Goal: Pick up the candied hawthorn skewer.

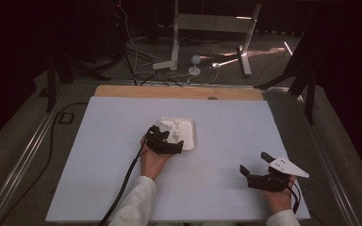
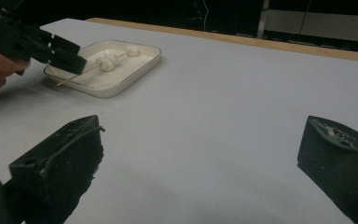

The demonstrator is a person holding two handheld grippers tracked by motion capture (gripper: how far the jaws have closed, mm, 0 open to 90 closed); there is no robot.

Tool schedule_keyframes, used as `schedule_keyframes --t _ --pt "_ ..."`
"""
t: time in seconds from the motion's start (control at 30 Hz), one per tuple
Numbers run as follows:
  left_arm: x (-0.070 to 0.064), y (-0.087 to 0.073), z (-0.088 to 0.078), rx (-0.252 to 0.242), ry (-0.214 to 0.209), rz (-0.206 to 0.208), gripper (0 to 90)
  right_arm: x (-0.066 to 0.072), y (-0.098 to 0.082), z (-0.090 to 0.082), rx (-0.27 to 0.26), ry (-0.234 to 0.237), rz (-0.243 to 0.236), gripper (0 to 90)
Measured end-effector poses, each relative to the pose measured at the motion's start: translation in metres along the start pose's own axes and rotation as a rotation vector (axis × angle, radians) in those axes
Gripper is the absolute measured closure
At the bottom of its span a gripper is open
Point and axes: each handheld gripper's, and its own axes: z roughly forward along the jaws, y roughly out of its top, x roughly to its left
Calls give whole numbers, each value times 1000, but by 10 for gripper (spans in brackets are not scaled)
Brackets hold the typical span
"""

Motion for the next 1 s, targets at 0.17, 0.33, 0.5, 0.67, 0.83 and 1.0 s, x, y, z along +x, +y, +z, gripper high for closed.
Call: schedule_keyframes --t 0.17,0.33,0.5,0.67,0.83,1.0 --pt "2 -1 1 77 -8 -3 428 0 0 0 0 -1 -1 0" --pt "8 1 -5 124 11 -17 694 0 0 0 1 1 1 0" --pt "13 1 -7 140 16 -38 870 0 0 0 1 3 0 0" --pt "15 1 -8 130 -3 -37 892 -1 0 1 1 1 3 0" --pt "18 0 -18 97 -20 -46 894 0 -1 1 1 3 5 0" --pt "23 -1 -35 46 -34 -44 895 0 0 2 1 3 3 0"
